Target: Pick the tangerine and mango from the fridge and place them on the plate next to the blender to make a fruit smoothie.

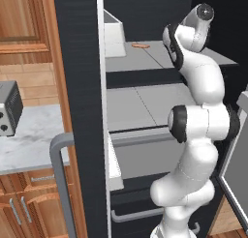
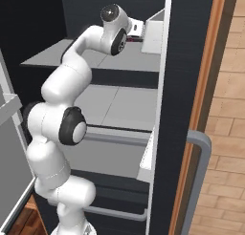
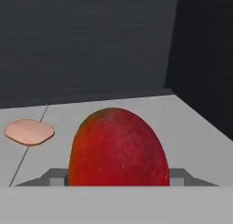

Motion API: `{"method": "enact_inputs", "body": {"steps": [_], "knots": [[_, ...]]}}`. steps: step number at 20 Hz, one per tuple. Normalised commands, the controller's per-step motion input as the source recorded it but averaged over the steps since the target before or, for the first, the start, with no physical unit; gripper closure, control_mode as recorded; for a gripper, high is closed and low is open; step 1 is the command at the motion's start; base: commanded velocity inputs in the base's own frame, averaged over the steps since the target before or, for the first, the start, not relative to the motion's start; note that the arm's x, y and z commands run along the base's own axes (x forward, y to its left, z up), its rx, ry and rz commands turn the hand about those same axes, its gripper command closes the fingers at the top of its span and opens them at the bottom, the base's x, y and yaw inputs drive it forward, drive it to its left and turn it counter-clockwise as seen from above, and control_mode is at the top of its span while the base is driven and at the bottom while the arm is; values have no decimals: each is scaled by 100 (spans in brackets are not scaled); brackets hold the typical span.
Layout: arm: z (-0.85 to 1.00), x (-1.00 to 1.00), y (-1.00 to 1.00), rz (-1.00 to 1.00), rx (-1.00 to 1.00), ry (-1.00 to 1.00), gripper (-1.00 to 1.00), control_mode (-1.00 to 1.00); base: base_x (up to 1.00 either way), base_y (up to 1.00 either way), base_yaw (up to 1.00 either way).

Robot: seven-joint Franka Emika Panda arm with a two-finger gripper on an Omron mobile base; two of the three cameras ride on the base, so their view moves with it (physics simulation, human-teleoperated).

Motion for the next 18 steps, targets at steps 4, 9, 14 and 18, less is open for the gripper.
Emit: {"method": "enact_inputs", "body": {"steps": [4,9,14,18], "knots": [[18,-100,36,1,-3,-44,100,-100,0,0,0],[41,-100,29,0,2,-12,100,-100,0,0,0],[38,-100,12,1,11,2,100,-100,0,0,0],[8,-100,19,6,5,10,100,-100,0,0,0]]}}
